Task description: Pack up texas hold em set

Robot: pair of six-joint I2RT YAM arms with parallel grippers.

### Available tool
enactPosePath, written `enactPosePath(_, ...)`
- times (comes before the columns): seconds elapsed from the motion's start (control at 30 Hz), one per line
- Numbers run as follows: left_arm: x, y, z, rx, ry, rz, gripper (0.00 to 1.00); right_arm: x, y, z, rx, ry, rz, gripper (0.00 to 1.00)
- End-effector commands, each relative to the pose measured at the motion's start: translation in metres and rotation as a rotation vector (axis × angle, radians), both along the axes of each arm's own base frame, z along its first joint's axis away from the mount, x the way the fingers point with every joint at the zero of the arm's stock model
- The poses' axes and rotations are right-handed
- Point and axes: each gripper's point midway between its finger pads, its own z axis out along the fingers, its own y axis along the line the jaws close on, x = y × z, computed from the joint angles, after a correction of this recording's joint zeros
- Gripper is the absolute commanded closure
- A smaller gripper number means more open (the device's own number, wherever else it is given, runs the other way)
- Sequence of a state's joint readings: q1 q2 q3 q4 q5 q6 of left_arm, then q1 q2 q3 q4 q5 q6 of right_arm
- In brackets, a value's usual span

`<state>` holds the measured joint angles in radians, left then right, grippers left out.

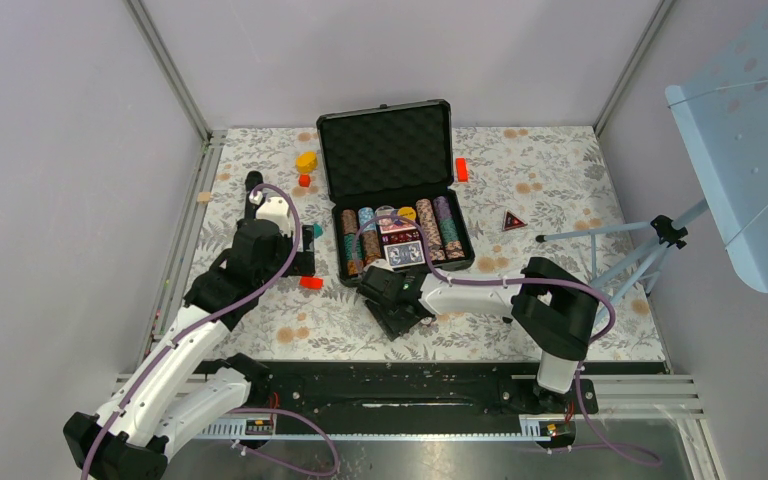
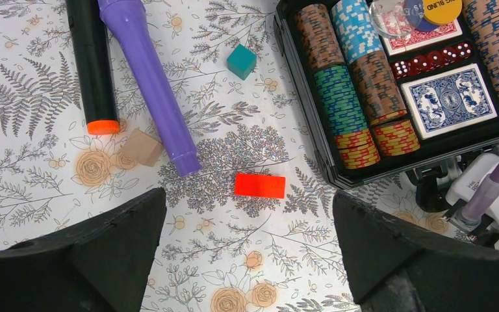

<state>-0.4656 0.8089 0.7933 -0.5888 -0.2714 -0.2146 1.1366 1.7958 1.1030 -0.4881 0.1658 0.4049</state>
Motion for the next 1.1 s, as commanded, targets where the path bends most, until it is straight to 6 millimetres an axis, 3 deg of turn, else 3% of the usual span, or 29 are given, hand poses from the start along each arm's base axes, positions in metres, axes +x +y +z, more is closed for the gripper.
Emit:
enactPosePath(0.0,0.005,-0.003,0.005,-0.020,-0.029,-0.004,0.01,0.005,0.001,0.015,0.006,-0.042,0.002,0.39)
enactPosePath(0.5,0.006,-0.004,0.005,-0.021,-0.027,-0.006,0.01,-0.014,0.003,-0.006,0.021,0.055,0.011,0.43)
enactPosePath(1.07,0.006,-0.004,0.006,-0.023,-0.028,-0.007,0.01,-0.024,0.001,-0.008,0.043,0.094,0.008,0.53)
